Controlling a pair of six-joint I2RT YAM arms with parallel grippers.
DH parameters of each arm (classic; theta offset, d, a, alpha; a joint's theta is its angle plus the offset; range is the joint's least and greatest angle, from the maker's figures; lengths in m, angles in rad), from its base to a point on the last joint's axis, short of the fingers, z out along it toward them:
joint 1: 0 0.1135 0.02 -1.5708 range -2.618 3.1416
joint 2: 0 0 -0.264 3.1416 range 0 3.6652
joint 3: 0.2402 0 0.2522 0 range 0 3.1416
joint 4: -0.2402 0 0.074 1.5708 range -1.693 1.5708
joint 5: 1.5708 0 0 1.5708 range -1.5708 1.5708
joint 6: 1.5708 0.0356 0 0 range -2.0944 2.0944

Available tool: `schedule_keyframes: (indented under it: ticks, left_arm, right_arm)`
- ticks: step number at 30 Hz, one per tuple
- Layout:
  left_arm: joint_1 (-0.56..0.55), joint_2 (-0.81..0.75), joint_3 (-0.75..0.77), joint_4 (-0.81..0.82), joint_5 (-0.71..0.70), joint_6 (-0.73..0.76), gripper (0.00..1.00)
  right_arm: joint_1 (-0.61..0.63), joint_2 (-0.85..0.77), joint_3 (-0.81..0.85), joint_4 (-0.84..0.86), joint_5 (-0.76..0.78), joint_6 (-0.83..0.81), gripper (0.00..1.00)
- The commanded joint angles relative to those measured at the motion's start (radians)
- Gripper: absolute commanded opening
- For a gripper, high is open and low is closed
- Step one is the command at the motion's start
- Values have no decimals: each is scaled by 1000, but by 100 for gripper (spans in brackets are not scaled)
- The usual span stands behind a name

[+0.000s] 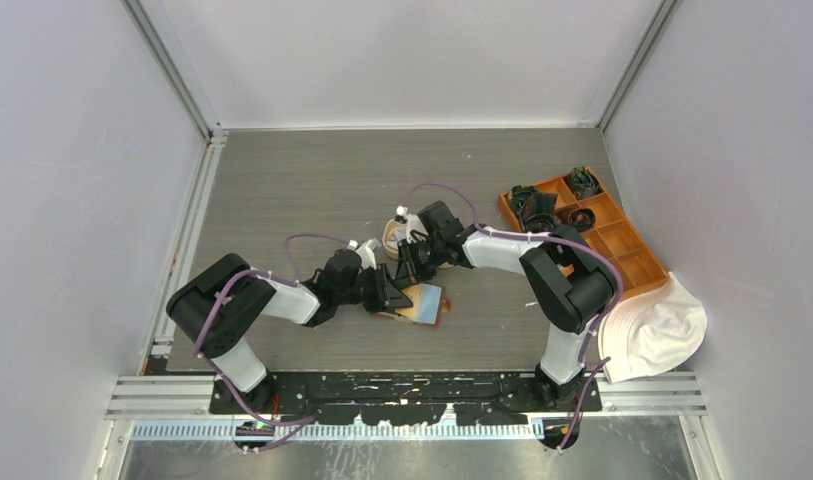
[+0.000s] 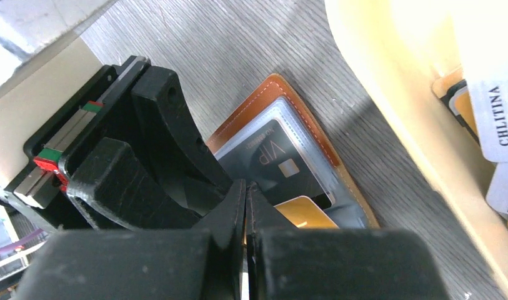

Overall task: Put the credit cards into the card holder
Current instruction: Insert the credit card into the card holder.

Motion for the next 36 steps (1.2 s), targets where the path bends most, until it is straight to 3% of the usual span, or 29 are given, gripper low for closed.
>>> schedule_keyframes:
  ticks: [1,21,29,33,36]
  left_arm:
    - [-4,-15,0,40,-10,25,24]
    - [5,-111,7,-101,-40,77,23]
    - [5,-93,21,-122,-30,91,20]
    - [5,-84,32,-124,-20,91,17]
    - [6,-80,37,-128,-12,91,14]
  right_arm:
    - [7,0,48,-74,21,-83,1]
    - [7,-25,71,-161,21,-199,1]
    - [-12,-129,45,-106,2,-209,7]
    - [-33,-189,47,-157,63,-332,7]
    - [-32,-264,44,-239,97,-556,8]
